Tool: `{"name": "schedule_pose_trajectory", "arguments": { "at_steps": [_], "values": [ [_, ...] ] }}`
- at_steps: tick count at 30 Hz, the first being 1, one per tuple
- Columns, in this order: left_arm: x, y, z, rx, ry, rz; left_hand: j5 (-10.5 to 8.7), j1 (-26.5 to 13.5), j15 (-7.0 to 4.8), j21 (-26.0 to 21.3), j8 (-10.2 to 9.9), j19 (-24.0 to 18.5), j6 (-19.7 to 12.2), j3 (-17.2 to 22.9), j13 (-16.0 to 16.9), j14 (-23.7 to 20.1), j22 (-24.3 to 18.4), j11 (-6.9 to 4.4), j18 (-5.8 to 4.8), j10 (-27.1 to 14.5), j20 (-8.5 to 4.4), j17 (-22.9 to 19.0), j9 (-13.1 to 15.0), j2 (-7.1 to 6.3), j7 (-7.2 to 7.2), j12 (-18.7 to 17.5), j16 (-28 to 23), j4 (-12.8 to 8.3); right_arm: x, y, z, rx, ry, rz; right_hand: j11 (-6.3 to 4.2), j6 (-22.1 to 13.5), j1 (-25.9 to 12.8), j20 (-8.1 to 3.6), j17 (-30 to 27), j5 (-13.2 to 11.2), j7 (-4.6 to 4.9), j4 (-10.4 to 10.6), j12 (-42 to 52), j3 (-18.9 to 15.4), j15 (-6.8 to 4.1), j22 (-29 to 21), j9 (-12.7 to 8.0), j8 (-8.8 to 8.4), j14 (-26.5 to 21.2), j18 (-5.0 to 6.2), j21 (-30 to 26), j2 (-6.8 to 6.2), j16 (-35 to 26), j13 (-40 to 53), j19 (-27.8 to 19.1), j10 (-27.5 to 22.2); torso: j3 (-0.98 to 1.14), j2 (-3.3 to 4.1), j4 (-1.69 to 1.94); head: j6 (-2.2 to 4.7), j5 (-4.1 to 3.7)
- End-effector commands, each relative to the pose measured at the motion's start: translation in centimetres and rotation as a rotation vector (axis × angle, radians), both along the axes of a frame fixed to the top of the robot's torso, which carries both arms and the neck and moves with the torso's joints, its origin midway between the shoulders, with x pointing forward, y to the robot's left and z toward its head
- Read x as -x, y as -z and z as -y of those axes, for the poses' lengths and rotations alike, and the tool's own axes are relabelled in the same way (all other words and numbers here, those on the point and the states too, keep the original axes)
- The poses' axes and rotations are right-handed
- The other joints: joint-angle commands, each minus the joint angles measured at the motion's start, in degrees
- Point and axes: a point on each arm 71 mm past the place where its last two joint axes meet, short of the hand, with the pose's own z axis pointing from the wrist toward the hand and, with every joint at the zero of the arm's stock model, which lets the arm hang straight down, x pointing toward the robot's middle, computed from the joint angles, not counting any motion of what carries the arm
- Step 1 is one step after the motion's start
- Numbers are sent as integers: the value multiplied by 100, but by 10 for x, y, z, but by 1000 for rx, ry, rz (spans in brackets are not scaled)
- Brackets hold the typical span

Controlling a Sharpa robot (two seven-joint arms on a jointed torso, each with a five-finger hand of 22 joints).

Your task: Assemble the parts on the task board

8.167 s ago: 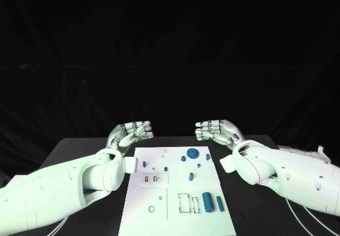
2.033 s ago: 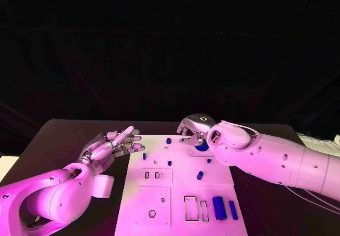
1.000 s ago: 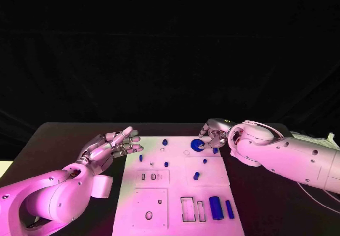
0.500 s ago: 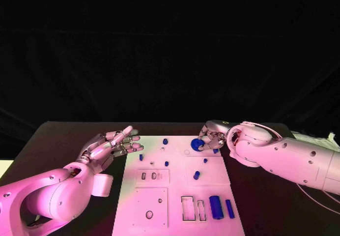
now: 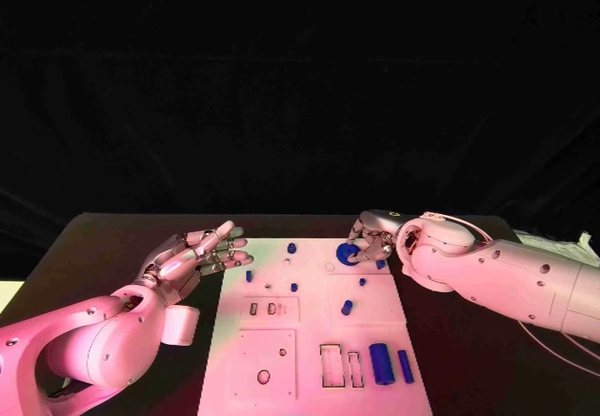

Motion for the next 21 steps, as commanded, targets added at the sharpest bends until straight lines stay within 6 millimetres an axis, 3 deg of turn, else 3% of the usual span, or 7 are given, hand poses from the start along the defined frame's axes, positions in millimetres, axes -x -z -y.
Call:
{"name": "schedule_pose_trajectory", "arguments": {
  "at_steps": [1, 11, 18, 21],
  "values": [
    [1, -1, 2, 13, 21, 4, 30, 30, 46, -29, -28, 35, -30, 2, -8, -9, -4, 4, 71, -41, -5, 5, -5, -1, 5, -22, -31, -39, 1, 6, -2, 69, -17, -4, -14, 68, 2, 35, 1115, 18, -4, -40, 40, 10, 31, 1168, 11, 24, 545, -76, 27, 50, 36, 635, 445, 239, 0, 2, -4, -16, 8],
    [0, -1, 2, 12, 22, 2, 30, 30, 46, -29, -28, 35, -30, 2, -8, -9, -4, 4, 71, -41, -5, 5, -5, -1, 5, -22, -31, -39, 3, 10, -6, 114, -32, 5, -30, 156, 22, 27, 1149, 6, -23, -82, 120, 19, 21, 1198, 23, 57, 551, -83, 39, 59, 50, 710, 459, 267, -1, -2, 0, -24, 6],
    [0, -1, 2, 12, 22, 1, 32, 48, 47, -36, -30, 38, -28, 8, -7, -8, -6, 4, 72, -42, -4, 12, -3, 20, 5, -26, -37, -56, 4, 9, -7, 122, -40, 34, -124, 498, 500, -32, 1187, -181, -126, -432, 356, 483, -60, 1253, 81, 168, 556, -94, 62, 403, 64, 910, 484, 348, 0, 0, -2, -29, 4],
    [0, -1, 2, 12, 23, 0, 32, 59, 47, -40, -31, 40, -27, 14, -6, -8, -7, 4, 73, -41, -4, 16, -1, 36, 4, -27, -41, -66, 5, 7, -9, 111, -48, 67, -150, 597, 583, -62, 1199, -221, -156, -552, 468, 638, -84, 1271, 102, 195, 558, -99, 70, 462, 69, 996, 493, 389, 1, 0, -4, -30, 8]
  ]
}}
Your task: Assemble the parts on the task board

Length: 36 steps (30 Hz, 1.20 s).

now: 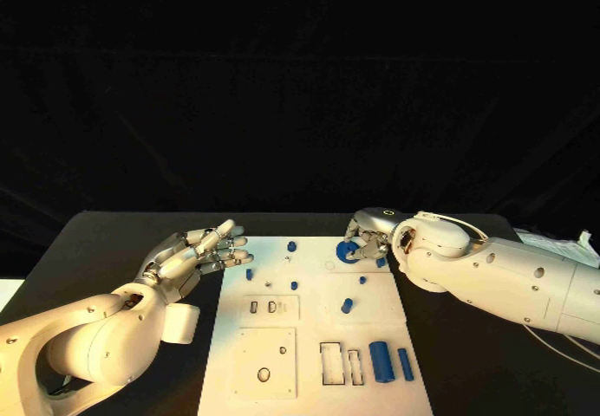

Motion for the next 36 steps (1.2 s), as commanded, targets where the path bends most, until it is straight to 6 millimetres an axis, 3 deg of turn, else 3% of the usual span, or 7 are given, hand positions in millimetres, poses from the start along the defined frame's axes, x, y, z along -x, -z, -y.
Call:
{"name": "schedule_pose_trajectory", "arguments": {
  "at_steps": [1, 5, 19, 24, 26, 29, 36],
  "values": [
    [1, -1, 2, 12, 21, 4, 32, 29, 47, -19, -32, 40, -27, 14, -6, -8, -8, 4, 73, -41, -4, 5, -2, 6, 4, -27, -21, -35, 3, 7, 0, 38, -12, 25, -37, 290, 204, -55, 1209, -3, -124, -291, 67, 331, -46, 1275, 104, 108, 539, -111, 30, 166, 28, 1023, 483, 358, 2, -1, -2, -1, 4],
    [1, -1, 3, 13, 21, 4, 32, 31, 47, -20, -32, 41, -27, 16, -6, -8, -8, 4, 73, -41, -4, 6, -1, 10, 3, -27, -22, -37, 6, 2, -9, 7, -42, 73, -54, 343, 99, -76, 1229, 136, -141, -362, 129, 454, -61, 1288, 120, 103, 543, -114, 36, 146, 35, 1077, 489, 380, 4, 0, 2, 0, 7],
    [0, -1, 4, 14, 24, 4, 32, 39, 47, -22, -33, 42, -26, 20, -5, -9, -9, 3, 73, -40, -3, 8, -1, 20, 3, -28, -25, -44, 24, -17, -56, -73, -154, 198, -50, 318, -178, -81, 1240, 134, -136, -369, 108, 551, -61, 1291, 123, 41, 545, -115, 36, 59, 39, 1081, 490, 376, -5, 0, 7, 25, 37],
    [0, -1, 5, 15, 28, 4, 32, 39, 47, -22, -33, 42, -26, 20, -5, -9, -9, 3, 73, -40, -3, 8, -1, 20, 3, -28, -25, -44, 26, -22, -76, -88, -195, 245, -52, 326, -181, -81, 1246, 149, -139, -391, 105, 587, -61, 1286, 125, 37, 546, -114, 34, 61, 41, 1082, 488, 375, -13, -5, 33, 18, 38],
    [0, -1, 6, 16, 29, 4, 32, 39, 47, -22, -33, 42, -26, 20, -5, -9, -9, 3, 73, -40, -3, 8, -1, 20, 3, -28, -25, -44, 26, -22, -83, -89, -207, 247, -53, 334, -183, -80, 1250, 154, -141, -401, 104, 603, -61, 1284, 127, 38, 547, -113, 33, 63, 43, 1083, 487, 375, -18, -3, 30, 13, 48],
    [0, -1, 6, 16, 29, 4, 32, 39, 47, -22, -33, 42, -26, 20, -5, -9, -9, 3, 73, -40, -3, 8, -1, 20, 3, -28, -25, -44, 25, -19, -93, -87, -221, 237, -53, 343, -192, -81, 1253, 152, -142, -405, 98, 614, -62, 1281, 130, 39, 548, -112, 32, 64, 44, 1080, 485, 374, -8, 3, 27, 9, 66],
    [0, -1, 7, 17, 31, 4, 32, 39, 47, -22, -33, 42, -26, 20, -5, -9, -9, 3, 73, -40, -3, 8, -1, 20, 3, -28, -25, -44, 21, -4, -110, -64, -238, 183, -50, 341, -269, -80, 1252, 107, -137, -405, 73, 639, -60, 1279, 132, 24, 547, -112, 31, 48, 43, 1070, 484, 367, -5, 0, 29, -27, 93]
  ]
}}
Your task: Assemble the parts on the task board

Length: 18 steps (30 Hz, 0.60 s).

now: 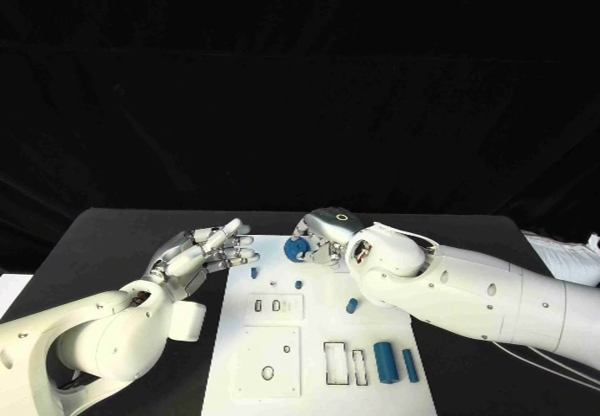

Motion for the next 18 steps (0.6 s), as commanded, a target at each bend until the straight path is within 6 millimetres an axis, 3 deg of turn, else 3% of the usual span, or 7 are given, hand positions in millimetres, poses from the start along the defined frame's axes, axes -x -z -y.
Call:
{"name": "schedule_pose_trajectory", "arguments": {
  "at_steps": [1, 14, 18],
  "values": [
    [0, -1, 3, 14, 22, 6, 32, 39, 47, -23, -33, 42, -26, 2, -5, -9, -8, 3, 73, -40, -3, 10, 0, 20, 3, -28, -21, -26, -1, 6, -5, 34, -12, -6, -48, 336, -77, -30, 1251, -30, -141, -7, -35, 31, -31, 1283, 438, 22, 536, -115, 31, 25, 22, 1071, 478, 368, 3, -2, 6, -18, 16],
    [0, -1, 3, 13, 21, 6, 31, 49, 47, -29, -34, 42, -25, 4, -4, -12, -10, 3, 73, -40, -2, 13, 1, 30, 3, -30, -28, -38, -4, 20, -11, 94, -8, -79, -32, 304, -227, -22, 1240, -127, -123, -7, -87, 40, -20, 1278, 436, -23, 533, -114, 28, -38, 17, 1050, 475, 353, 7, 0, -19, -36, 36],
    [0, -1, 3, 14, 21, 6, 31, 49, 47, -29, -34, 42, -25, 4, -4, -12, -10, 3, 73, -40, -2, 13, 1, 30, 3, -30, -28, -38, -7, 21, -10, 87, 4, -72, 28, 107, -377, 4, 1241, -273, -46, 36, -224, 14, 23, 1264, 389, -161, 533, -111, 22, -113, 16, 978, 468, 304, 8, -1, -13, -34, 33]
  ]
}}
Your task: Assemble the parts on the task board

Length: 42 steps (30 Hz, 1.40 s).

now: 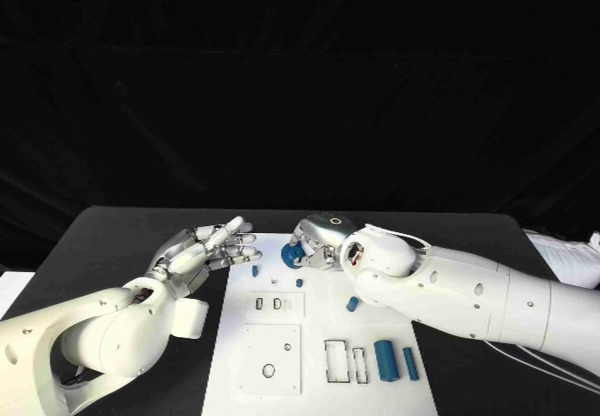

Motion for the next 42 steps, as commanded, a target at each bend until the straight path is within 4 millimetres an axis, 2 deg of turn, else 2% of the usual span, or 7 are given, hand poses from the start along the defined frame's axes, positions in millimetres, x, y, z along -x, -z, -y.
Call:
{"name": "schedule_pose_trajectory", "arguments": {
  "at_steps": [1, 7, 14, 25, 32, 36, 42],
  "values": [
    [1, -2, 2, 13, 19, 6, 31, 49, 47, -29, -34, 42, -25, 4, -4, -12, -7, 3, 73, -40, -2, 6, 1, 30, 3, -30, -28, -38, -1, 6, 0, 33, 6, -20, 70, -33, -105, 31, 1248, -247, 5, 68, -132, -23, 58, 1261, 356, -157, 534, -111, 20, -105, 18, 929, 466, 273, 1, -1, 4, 2, -3],
    [0, -1, 2, 12, 19, 6, 31, 49, 47, -29, -34, 42, -25, 4, -4, -12, -7, 3, 73, -40, -2, 6, 1, 30, 3, -30, -28, -38, -2, 7, -2, 22, 10, -10, 197, -577, -337, 147, 1285, -483, 138, 226, -345, -198, 177, 1258, 241, -189, 541, -110, 17, -271, 33, 824, 463, 192, 3, 0, 9, -1, -8],
    [0, -1, 2, 12, 18, 5, 31, 49, 47, -29, -34, 42, -25, 4, -4, -12, -7, 3, 73, -40, -2, 6, 1, 30, 3, -30, -28, -38, -2, 9, -3, 34, 8, -34, 223, -614, -507, 195, 1318, -472, 149, 563, -361, -522, 209, 1265, 258, -163, 547, -111, 20, -355, 46, 829, 466, 187, 2, 1, 2, -8, -7],
    [0, -1, 1, 10, 15, 5, 30, 55, 48, -34, -37, 43, -26, 3, -4, -15, -8, 4, 73, -42, -2, 9, 1, 34, 4, -32, -33, -48, -4, 11, 4, 20, 32, -53, 190, -457, -796, 177, 1380, -172, 108, 1045, -302, -722, 183, 1306, 276, -150, 560, -120, 37, -47, 71, 879, 486, 214, 7, 0, 5, 0, -15],
    [-1, -1, -1, 8, 10, 5, 30, 55, 48, -34, -37, 43, -26, 3, -4, -15, -8, 4, 73, -42, -2, 9, 1, 34, 4, -32, -33, -48, 1, -2, 19, -133, 26, 21, 192, -472, -850, 174, 1398, -188, 112, 1024, -308, -754, 183, 1295, 267, -167, 564, -117, 32, 26, 79, 881, 481, 215, 18, -4, -19, 28, -18],
    [-2, 0, -2, 6, 5, 4, 30, 55, 48, -34, -37, 43, -26, 3, -4, -15, -8, 4, 73, -42, -2, 9, 1, 34, 4, -32, -33, -48, 5, -8, 36, -209, 11, 9, 206, -533, -820, 178, 1383, -216, 131, 1010, -353, -776, 192, 1279, 253, -184, 561, -113, 25, -5, 72, 860, 473, 197, 23, -21, -64, 47, -25],
    [-5, 1, -2, 9, 2, 2, 30, 55, 48, -34, -37, 43, -26, 3, -4, -15, -8, 4, 73, -42, -2, 9, 1, 34, 4, -32, -33, -48, 12, -14, 81, -289, 6, -65, 206, -517, -379, 188, 1389, -85, 131, 752, -371, -729, 196, 1296, 262, -159, 561, -117, 32, -53, 74, 859, 480, 187, 51, -74, -127, 48, -44]
  ]
}}
